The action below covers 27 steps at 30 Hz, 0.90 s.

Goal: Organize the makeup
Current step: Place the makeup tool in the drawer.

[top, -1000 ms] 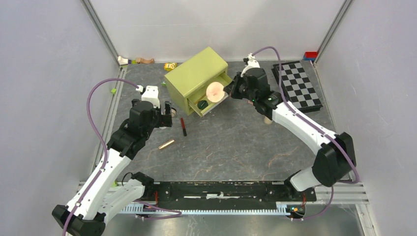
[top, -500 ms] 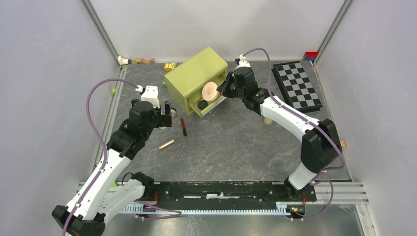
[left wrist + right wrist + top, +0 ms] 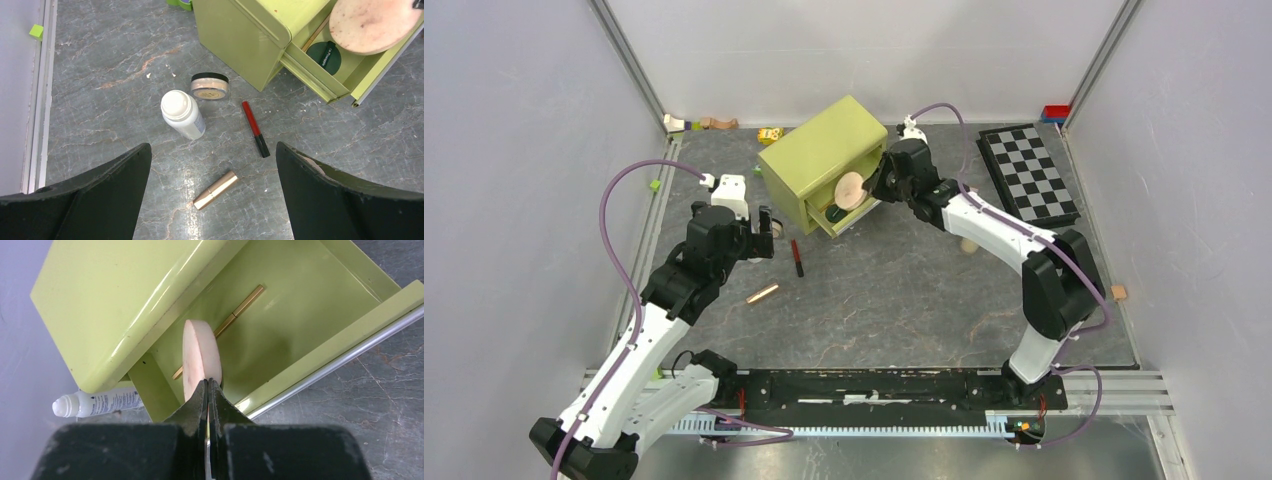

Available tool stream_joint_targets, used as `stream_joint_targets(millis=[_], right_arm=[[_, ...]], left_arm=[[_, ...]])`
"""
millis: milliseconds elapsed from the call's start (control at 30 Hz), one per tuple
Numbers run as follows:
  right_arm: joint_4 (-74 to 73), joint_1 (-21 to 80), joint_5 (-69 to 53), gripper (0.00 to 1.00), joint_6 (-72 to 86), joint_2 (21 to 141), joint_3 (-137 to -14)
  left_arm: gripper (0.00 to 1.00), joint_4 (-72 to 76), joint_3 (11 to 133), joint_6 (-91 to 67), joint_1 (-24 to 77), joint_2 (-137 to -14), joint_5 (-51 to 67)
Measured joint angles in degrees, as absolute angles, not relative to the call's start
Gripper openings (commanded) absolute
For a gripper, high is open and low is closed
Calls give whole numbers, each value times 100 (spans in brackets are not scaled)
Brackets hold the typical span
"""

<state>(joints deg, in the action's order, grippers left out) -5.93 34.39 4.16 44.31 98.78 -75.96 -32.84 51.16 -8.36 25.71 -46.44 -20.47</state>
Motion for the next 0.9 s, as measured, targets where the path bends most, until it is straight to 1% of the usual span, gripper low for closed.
stream_joint_targets(millis=[300, 633, 667, 767, 833, 900], right_arm=[[-558, 3439, 342, 0, 4532, 10197, -7815], [-421, 3481, -346, 1, 4556, 10779, -8281], [-412, 3496, -414, 3, 4556, 10812, -8291], [-405, 3529, -548, 25, 4541, 10871, -8309], [-432, 3553, -572, 35, 4504, 10873, -8311], [-438, 3562, -548, 42, 4458, 10873, -8318]], left_arm=[[100, -3284, 5116, -836, 2571, -4644, -2047], [100, -3284, 5116, -836, 2571, -4644, -2047], [100, -3282, 5116, -836, 2571, -4644, -2047], [100, -3282, 5116, -836, 2571, -4644, -2047], [100, -3284, 5116, -836, 2571, -4644, -2047], [100, -3282, 5116, -836, 2571, -4644, -2047]])
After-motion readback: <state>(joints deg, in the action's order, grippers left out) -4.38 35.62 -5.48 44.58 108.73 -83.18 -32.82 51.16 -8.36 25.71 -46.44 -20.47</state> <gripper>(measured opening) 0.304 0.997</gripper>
